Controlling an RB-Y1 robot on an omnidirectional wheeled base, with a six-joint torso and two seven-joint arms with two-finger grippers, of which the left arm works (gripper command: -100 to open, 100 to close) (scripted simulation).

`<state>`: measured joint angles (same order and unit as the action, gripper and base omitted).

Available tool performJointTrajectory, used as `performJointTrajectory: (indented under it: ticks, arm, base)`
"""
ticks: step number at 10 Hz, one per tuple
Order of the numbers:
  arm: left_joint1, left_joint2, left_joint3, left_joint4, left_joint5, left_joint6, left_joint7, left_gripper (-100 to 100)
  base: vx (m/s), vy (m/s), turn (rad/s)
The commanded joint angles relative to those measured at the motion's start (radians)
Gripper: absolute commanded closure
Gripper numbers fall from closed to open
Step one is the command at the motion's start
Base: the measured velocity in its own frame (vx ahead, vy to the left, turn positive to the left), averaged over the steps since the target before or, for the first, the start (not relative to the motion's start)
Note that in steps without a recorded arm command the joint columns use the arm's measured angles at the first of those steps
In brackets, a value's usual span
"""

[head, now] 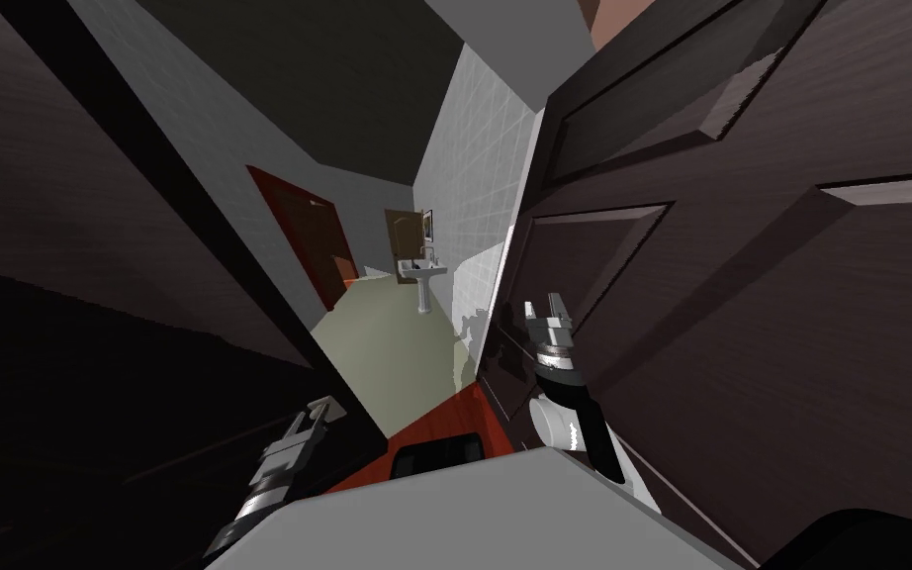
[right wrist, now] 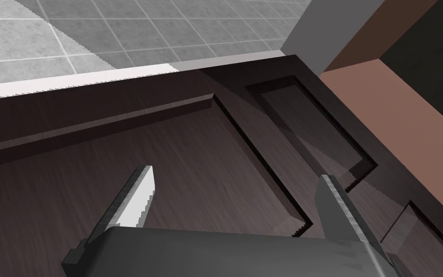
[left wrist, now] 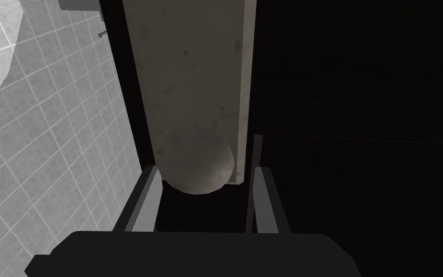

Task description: Pull the door open

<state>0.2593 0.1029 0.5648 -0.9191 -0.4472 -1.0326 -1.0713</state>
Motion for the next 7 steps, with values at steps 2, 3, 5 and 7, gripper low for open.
performJointTrajectory:
  ticks: [2,3,5,7]
  arm:
    - [0.017,0.002,0.007,-0.041,0.008,0.014,0.024,100]
    - [0.017,0.003,-0.003,-0.042,0.027,0.023,0.066,100]
    - [-0.012,0.005,-0.018,-0.009,0.041,0.021,0.097,-100]
    - [-0.03,0.005,-0.036,0.005,0.064,0.032,0.153,-100]
  base:
    - [-0.013,0.004,0.024]
    - [-0.034,0.022,-0.032]
    - [-0.056,0.003,0.021]
    - [-0.06,-0.012,0.023]
